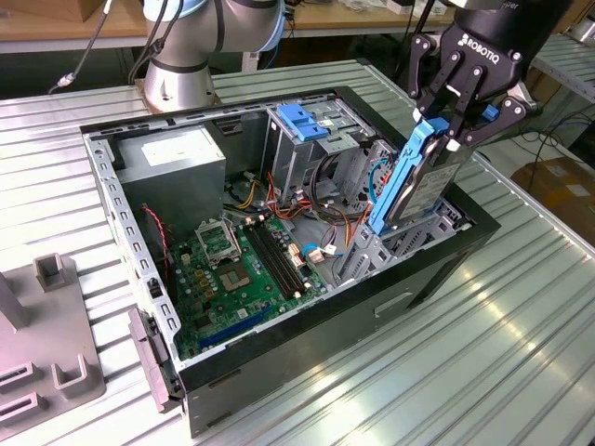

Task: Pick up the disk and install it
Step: 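Insert the disk into the insertion slot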

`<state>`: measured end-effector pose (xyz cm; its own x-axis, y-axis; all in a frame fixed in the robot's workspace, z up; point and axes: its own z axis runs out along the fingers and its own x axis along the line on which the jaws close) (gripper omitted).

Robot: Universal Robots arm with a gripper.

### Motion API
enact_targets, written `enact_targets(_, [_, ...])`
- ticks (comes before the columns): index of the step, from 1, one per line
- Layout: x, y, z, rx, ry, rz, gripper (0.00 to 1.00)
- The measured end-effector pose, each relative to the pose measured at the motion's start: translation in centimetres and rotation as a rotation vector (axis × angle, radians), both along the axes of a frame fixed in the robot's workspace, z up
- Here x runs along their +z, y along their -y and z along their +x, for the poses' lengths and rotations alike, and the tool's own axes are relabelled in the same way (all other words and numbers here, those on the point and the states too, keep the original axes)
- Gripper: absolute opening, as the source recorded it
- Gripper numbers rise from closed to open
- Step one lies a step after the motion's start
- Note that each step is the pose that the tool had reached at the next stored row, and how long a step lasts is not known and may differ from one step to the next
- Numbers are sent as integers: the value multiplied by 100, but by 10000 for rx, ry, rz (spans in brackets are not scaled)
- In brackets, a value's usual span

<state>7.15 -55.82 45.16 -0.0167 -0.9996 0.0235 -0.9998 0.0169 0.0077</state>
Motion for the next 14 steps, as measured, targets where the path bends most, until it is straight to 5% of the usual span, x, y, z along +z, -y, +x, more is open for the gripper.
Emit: enact_targets(14, [29, -24, -2, 108, 3, -20, 37])
